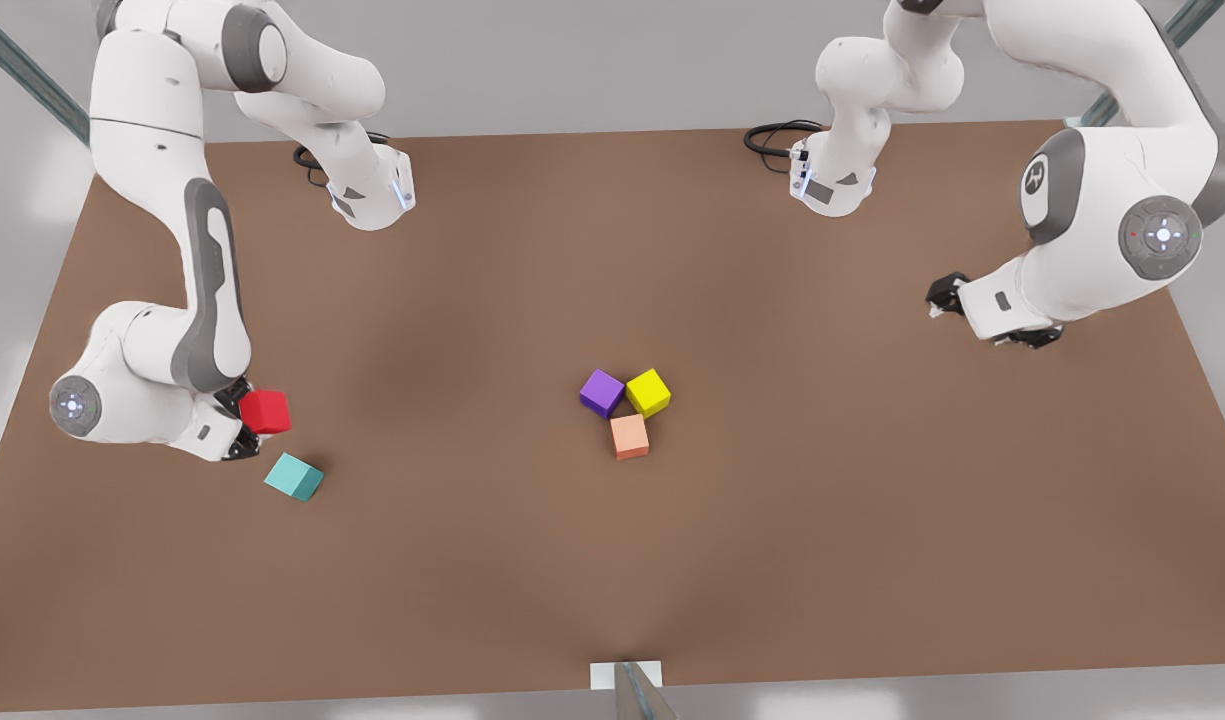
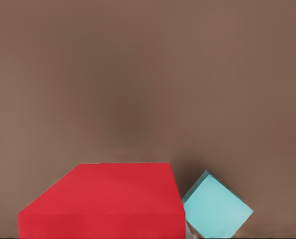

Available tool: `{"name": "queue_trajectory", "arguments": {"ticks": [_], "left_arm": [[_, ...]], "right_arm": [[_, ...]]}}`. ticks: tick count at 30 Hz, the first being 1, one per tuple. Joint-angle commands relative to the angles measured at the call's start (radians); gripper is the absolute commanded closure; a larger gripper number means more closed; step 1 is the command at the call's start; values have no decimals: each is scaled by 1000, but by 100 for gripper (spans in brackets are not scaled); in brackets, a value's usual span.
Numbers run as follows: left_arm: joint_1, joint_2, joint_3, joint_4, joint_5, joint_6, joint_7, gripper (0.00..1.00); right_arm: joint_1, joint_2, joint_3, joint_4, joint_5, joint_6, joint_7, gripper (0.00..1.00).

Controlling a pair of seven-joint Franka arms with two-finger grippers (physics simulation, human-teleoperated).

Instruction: Pick up red wooden cube and pass to hand red wooden cube and place in blue wooden cube

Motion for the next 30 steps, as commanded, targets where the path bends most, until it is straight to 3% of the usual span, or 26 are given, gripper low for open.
{"name": "queue_trajectory", "arguments": {"ticks": [1,5,30], "left_arm": [[-6,-6,14,-15,-41,5,-300,0],[-6,17,12,-15,-94,-98,-300,0],[15,37,12,-15,-97,-95,-297,0]], "right_arm": [[13,22,0,-1,-95,241,610,59],[31,53,1,-1,-95,333,672,59],[21,152,7,-46,-76,417,704,59]]}}
